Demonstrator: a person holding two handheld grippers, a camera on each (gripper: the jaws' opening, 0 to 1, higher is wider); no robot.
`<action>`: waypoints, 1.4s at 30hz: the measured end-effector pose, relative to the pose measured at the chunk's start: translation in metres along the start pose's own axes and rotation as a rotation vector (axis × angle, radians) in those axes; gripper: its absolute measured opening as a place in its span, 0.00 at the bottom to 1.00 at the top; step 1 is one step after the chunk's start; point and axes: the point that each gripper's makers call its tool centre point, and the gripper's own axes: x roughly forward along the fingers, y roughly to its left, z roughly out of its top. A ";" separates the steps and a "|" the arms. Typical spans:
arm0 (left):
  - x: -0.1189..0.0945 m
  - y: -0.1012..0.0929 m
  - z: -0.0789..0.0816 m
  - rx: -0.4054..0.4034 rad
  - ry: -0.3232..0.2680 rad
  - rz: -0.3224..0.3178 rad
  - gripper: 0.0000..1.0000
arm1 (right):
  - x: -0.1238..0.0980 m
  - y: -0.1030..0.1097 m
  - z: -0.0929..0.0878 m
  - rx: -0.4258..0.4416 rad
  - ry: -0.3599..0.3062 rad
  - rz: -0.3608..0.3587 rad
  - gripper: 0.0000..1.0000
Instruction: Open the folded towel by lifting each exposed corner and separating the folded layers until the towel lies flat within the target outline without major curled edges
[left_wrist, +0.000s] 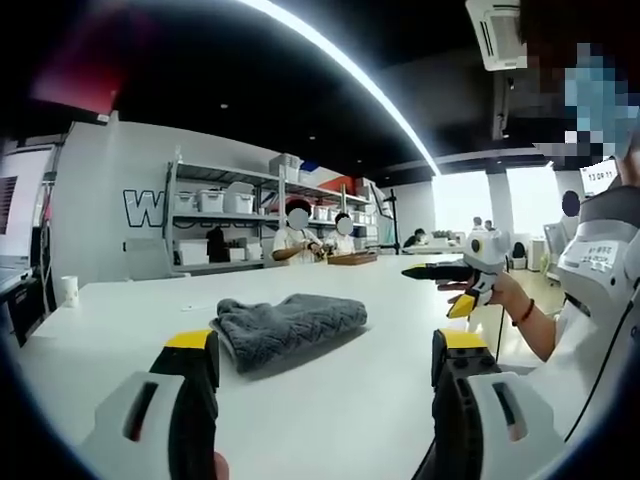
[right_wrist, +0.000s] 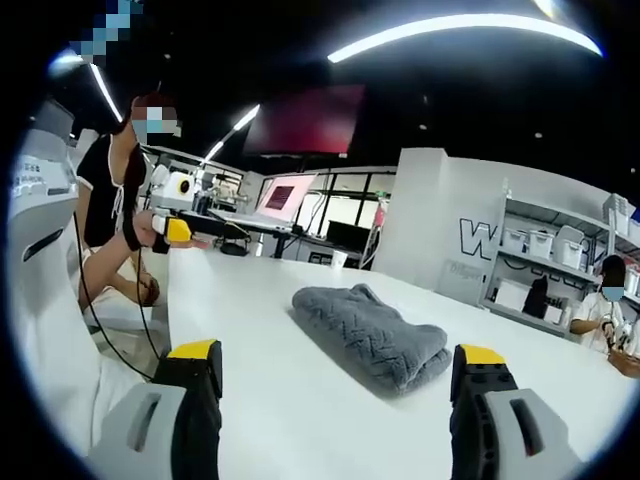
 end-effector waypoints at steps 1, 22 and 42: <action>0.000 0.000 0.001 -0.004 -0.005 0.002 0.86 | 0.000 0.001 -0.001 -0.002 0.007 0.002 0.95; 0.002 -0.002 -0.004 0.005 0.015 -0.005 0.86 | 0.002 0.004 0.001 0.001 0.007 0.008 0.92; 0.011 0.002 -0.007 -0.003 0.028 -0.026 0.86 | 0.006 -0.004 0.003 -0.012 0.013 -0.002 0.92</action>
